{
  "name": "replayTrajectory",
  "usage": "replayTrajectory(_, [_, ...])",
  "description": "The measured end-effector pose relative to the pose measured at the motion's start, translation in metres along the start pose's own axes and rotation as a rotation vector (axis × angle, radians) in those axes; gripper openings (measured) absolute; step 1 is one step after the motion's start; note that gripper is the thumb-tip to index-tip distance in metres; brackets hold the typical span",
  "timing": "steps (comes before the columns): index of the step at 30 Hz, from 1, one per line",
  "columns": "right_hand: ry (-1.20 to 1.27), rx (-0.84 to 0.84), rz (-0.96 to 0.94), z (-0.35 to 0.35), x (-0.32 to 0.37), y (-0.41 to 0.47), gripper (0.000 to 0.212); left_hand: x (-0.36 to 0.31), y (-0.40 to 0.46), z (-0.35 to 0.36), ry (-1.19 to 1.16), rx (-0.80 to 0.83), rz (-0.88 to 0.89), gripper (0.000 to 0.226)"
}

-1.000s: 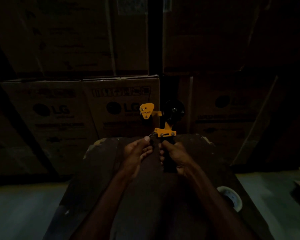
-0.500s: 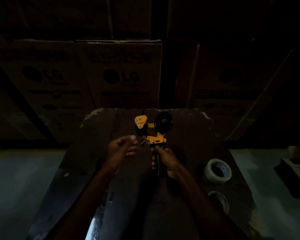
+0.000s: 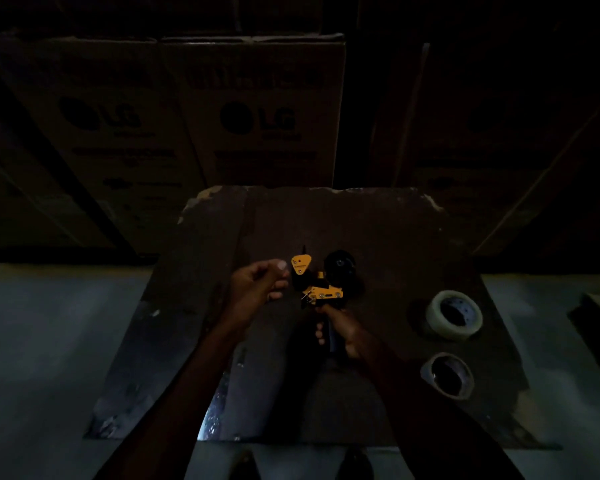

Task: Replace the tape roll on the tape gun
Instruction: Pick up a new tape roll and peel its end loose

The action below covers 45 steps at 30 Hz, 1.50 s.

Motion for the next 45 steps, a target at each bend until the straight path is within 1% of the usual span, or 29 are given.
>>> replayTrajectory(7, [0.036, 0.019, 0.055, 0.001, -0.020, 0.015, 0.027, 0.003, 0.000, -0.001, 0.009, 0.000, -0.014, 0.010])
replayTrajectory(11, [0.029, 0.015, 0.079, 0.000, -0.025, 0.021, 0.027, 0.004, 0.001, -0.001, 0.020, 0.000, -0.011, 0.008])
replayTrajectory(17, [-0.006, 0.010, 0.070, 0.001, -0.034, 0.031, 0.029, 0.010, 0.007, -0.003, 0.027, -0.010, -0.024, 0.007])
replayTrajectory(20, [0.006, 0.022, 0.095, 0.002, -0.041, 0.032, 0.029, 0.011, 0.009, -0.003, 0.036, -0.014, -0.020, 0.007])
replayTrajectory(25, [0.023, 0.041, 0.104, 0.001, -0.044, 0.036, 0.025, 0.016, 0.012, -0.006, 0.039, -0.021, -0.027, 0.008])
replayTrajectory(28, [-0.011, 0.060, 0.091, 0.000, -0.044, 0.037, 0.024, 0.020, 0.016, -0.008, 0.049, -0.034, -0.041, 0.010])
replayTrajectory(31, [-0.035, 0.067, 0.050, -0.001, -0.042, 0.034, 0.021, 0.024, 0.019, -0.010, 0.048, -0.044, -0.057, 0.009])
replayTrajectory(34, [-0.073, 0.048, -0.013, -0.007, -0.043, 0.036, 0.022, 0.027, 0.021, -0.011, 0.059, -0.047, -0.059, 0.010])
replayTrajectory(35, [-0.090, 0.020, -0.047, -0.010, -0.043, 0.040, 0.027, 0.027, 0.022, -0.012, 0.064, -0.045, -0.056, 0.010])
replayTrajectory(37, [-0.212, -0.071, -0.148, -0.025, -0.047, 0.054, 0.052, 0.028, 0.022, -0.012, 0.069, -0.044, -0.060, 0.009])
replayTrajectory(38, [-0.296, -0.122, -0.206, -0.034, -0.048, 0.056, 0.060, 0.029, 0.022, -0.012, 0.066, -0.044, -0.065, 0.009])
replayTrajectory(39, [-0.344, -0.167, -0.264, -0.041, -0.047, 0.056, 0.060, 0.031, 0.023, -0.011, 0.062, -0.045, -0.069, 0.009])
replayTrajectory(40, [-0.342, -0.208, -0.301, -0.048, -0.046, 0.057, 0.056, 0.032, 0.023, -0.011, 0.058, -0.045, -0.072, 0.009])
replayTrajectory(43, [-0.214, -0.299, -0.349, -0.066, -0.037, 0.040, 0.038, 0.035, 0.024, -0.007, 0.063, -0.035, -0.072, 0.014])
replayTrajectory(45, [-0.121, -0.318, -0.422, -0.080, -0.027, 0.032, 0.032, 0.037, 0.024, -0.003, 0.074, -0.026, -0.073, 0.019])
Point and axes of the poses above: each hand's wrist, its own y-axis towards the middle knuckle, its own z-axis out of the palm, x = y × z, the point moved 6 cm from there along y, towards the middle knuckle, and after that the axes turned 13 degrees about -x, right-handed, at the moved point
